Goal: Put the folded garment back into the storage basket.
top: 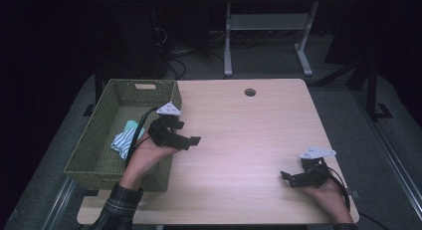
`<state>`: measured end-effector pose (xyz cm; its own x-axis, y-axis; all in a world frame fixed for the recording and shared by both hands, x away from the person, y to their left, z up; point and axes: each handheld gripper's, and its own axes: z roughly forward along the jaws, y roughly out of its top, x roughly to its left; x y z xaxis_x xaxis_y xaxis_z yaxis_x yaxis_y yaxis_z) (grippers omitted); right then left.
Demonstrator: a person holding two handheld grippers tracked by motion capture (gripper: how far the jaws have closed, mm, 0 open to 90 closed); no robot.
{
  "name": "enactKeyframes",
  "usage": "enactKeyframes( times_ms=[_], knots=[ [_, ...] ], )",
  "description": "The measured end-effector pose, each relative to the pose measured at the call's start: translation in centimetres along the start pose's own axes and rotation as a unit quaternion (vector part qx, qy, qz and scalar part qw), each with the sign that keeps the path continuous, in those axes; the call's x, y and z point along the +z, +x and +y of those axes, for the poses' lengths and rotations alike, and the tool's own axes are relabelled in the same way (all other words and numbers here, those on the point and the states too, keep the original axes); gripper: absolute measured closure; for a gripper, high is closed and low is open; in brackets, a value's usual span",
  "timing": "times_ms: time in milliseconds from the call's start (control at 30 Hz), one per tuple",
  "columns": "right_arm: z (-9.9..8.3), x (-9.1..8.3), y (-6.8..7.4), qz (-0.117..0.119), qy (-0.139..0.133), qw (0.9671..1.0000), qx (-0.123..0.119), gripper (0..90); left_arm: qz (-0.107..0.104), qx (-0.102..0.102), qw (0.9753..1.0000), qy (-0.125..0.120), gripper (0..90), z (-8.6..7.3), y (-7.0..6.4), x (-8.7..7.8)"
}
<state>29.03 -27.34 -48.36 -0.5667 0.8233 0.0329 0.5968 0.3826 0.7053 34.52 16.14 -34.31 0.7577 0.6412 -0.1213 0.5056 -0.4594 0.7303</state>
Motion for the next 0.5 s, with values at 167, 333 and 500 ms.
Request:
enactKeyframes(
  times_ms=[167, 333, 500],
  knots=[
    [0.0, 0.0, 0.0, 0.000, 0.000, 1.0000, 0.000, 1.7, -0.006, 0.010, 0.9999, 0.002, 13.9, 0.0, -1.1, 1.4],
    [0.0, 0.0, 0.0, 0.000, 0.000, 1.0000, 0.000, 1.7, -0.011, 0.027, 0.9996, 0.005, 13.4, -0.3, -2.7, 3.6],
    [0.0, 0.0, 0.0, 0.000, 0.000, 1.0000, 0.000, 1.7, -0.008, 0.036, 0.9993, 0.004, 13.1, -0.6, -3.6, 5.0]
  ],
)
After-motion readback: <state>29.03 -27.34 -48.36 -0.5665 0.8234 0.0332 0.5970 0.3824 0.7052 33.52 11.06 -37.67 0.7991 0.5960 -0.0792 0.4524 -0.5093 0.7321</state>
